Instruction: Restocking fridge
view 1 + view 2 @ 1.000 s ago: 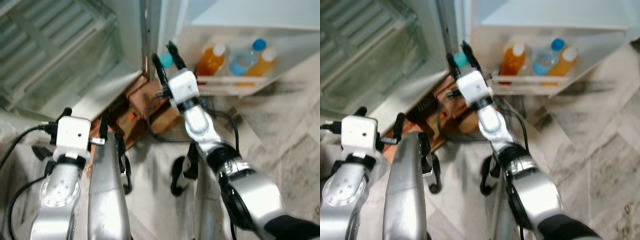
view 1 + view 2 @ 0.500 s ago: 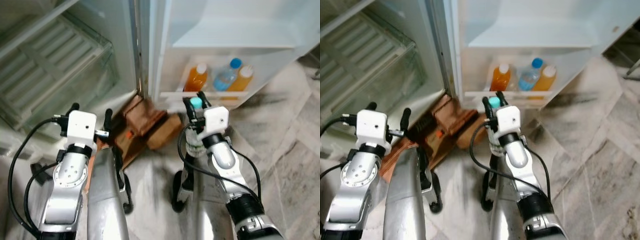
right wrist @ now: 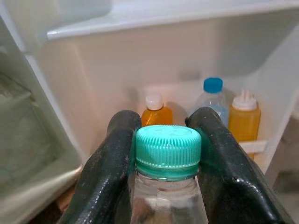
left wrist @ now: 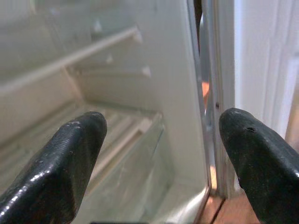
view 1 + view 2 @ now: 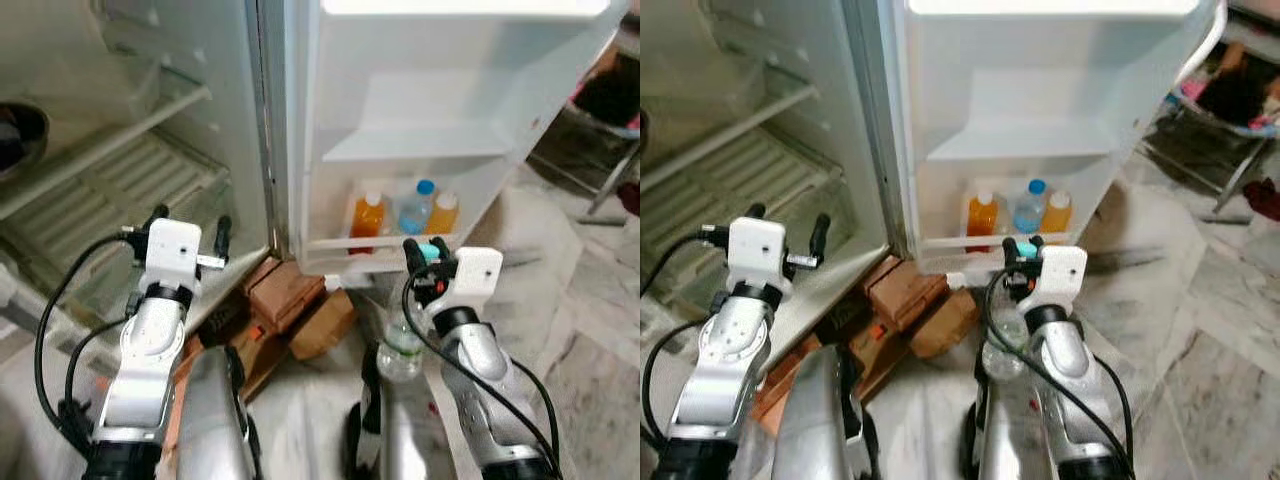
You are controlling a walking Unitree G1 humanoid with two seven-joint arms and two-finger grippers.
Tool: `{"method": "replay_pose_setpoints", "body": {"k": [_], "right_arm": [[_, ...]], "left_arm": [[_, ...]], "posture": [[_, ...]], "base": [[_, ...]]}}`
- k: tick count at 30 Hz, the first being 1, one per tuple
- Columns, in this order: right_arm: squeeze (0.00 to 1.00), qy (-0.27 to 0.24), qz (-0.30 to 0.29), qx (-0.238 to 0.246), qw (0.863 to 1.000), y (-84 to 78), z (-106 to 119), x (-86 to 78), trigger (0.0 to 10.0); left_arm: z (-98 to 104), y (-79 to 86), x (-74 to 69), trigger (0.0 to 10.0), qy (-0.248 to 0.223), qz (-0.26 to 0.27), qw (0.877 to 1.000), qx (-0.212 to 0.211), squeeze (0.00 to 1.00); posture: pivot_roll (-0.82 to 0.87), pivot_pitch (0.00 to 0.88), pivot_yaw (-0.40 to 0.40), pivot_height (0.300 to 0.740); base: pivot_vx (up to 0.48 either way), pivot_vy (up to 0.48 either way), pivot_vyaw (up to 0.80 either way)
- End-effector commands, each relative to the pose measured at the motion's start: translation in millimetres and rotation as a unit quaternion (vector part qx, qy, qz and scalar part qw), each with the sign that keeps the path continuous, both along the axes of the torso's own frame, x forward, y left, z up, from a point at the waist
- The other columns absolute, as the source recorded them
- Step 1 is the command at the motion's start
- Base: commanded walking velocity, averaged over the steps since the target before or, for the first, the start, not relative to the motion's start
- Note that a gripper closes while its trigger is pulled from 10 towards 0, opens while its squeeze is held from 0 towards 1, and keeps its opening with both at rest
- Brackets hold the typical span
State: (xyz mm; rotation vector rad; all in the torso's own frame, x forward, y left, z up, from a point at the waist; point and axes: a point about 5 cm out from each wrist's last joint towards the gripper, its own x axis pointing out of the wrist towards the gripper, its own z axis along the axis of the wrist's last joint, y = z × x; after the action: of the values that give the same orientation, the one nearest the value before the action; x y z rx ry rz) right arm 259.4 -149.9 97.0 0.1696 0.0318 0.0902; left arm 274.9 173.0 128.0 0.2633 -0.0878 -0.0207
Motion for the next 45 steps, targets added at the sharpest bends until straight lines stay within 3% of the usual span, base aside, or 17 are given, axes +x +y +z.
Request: {"method": "replay_pose_setpoints", "body": {"k": [1,5,10,22,37,45], "right_arm": [[0.0,-0.009,-0.008,-0.003,1.0,-10.0,8.2,-3.4,10.0],[0.0,-0.055,0.007,-0.032,0.998,-9.6,27.0,-4.0,10.0],[0.0,-0.074,0.014,-0.036,0.997,-3.4,41.9,-0.3,10.0],[0.0,-0.119,0.019,-0.024,0.992,-1.3,70.1,27.0,10.0],[0.0,-0.101,0.023,-0.023,0.994,-0.1,61.2,22.0,10.0],[0.0,-0.046,0.056,-0.027,0.997,3.4,46.5,22.9,10.0]], "left_arm": [[-3.3,3.0,-0.9,10.0,-0.001,0.004,1.0,-0.008,0.0],[-6.2,-0.2,-2.8,10.0,0.0,-0.006,1.0,-0.019,0.0],[-10.9,-5.1,-2.8,10.0,0.002,-0.013,1.0,-0.023,0.0],[-5.8,-9.9,8.8,10.0,-0.008,-0.032,0.999,-0.034,0.0],[-16.8,-17.7,6.6,10.0,0.007,-0.04,0.998,-0.043,0.0],[-18.4,-21.8,12.4,10.0,0.016,-0.042,0.998,-0.038,0.0]], "posture": [[0.01,0.033,-0.03,0.569],[0.0,0.024,-0.029,0.574],[0.0,0.007,-0.028,0.594],[0.01,0.0,-0.03,0.654],[-0.01,0.0,-0.033,0.739],[-0.02,0.0,-0.035,0.74]], "base": [[0.0,0.0,0.0],[0.0,0.0,0.0],[0.0,0.0,0.0],[0.0,0.0,0.0],[0.0,0.0,0.0],[0.0,0.0,0.0]]}}
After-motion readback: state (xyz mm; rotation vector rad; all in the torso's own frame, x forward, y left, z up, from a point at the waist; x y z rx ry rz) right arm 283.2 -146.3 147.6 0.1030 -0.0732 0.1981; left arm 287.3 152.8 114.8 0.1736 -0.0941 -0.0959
